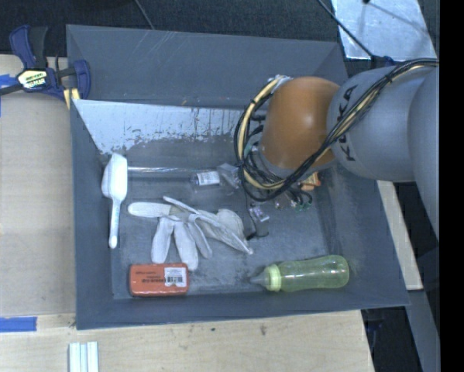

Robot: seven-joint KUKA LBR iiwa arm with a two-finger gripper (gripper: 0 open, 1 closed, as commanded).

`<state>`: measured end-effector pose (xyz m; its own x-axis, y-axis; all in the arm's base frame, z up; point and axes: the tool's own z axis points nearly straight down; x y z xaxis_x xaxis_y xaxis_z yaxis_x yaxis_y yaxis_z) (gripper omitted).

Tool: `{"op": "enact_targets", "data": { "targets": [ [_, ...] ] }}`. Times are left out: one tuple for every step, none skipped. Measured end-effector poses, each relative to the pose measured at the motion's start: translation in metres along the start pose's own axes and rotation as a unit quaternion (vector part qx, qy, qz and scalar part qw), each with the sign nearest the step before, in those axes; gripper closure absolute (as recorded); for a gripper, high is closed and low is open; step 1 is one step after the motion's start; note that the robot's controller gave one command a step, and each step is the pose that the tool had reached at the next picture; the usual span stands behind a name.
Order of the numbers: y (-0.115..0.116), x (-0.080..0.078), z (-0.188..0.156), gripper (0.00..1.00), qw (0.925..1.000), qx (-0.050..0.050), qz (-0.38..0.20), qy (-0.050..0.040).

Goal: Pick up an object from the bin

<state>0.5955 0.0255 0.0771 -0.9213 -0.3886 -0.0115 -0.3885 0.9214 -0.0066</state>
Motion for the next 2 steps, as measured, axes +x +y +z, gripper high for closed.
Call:
{"op": "enact_targets", "data": {
  "targets": [
    [0.0567,-0.0154,0.0058,1.00,0.9976,-0.003,0.069,0.0039],
    [0.0567,-0.0155,0.0057,1.00,0.9976,-0.003,0.069,0.0039]
  ]
}}
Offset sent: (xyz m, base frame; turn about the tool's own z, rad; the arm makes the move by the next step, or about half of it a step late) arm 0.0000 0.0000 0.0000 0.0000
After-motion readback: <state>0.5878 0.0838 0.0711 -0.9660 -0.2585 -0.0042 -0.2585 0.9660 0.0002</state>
